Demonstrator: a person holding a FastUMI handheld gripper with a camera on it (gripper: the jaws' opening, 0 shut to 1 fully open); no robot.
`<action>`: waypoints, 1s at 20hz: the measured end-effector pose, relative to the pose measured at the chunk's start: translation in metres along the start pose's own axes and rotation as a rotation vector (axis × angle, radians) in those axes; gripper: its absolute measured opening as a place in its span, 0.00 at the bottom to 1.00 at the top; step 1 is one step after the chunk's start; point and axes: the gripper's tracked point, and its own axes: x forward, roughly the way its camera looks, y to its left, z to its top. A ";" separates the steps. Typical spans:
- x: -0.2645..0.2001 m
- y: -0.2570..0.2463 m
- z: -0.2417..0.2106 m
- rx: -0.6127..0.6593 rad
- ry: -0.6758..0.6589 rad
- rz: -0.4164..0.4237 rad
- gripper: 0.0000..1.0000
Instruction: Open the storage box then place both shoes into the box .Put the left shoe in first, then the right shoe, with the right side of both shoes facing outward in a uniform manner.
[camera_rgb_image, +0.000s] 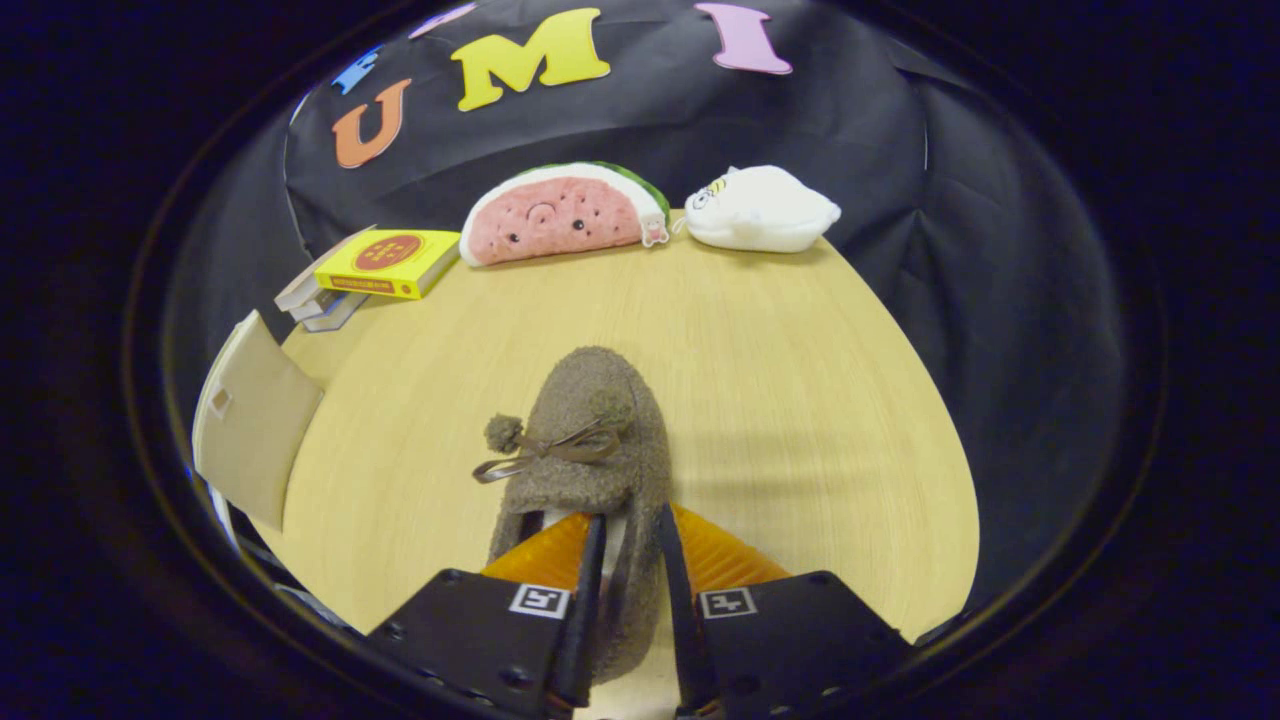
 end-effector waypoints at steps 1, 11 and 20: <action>0.002 -0.004 -0.002 0.002 0.013 -0.010 0.28; -0.012 0.009 -0.009 0.226 0.022 0.083 0.00; -0.093 0.082 0.048 0.275 -0.133 0.089 0.00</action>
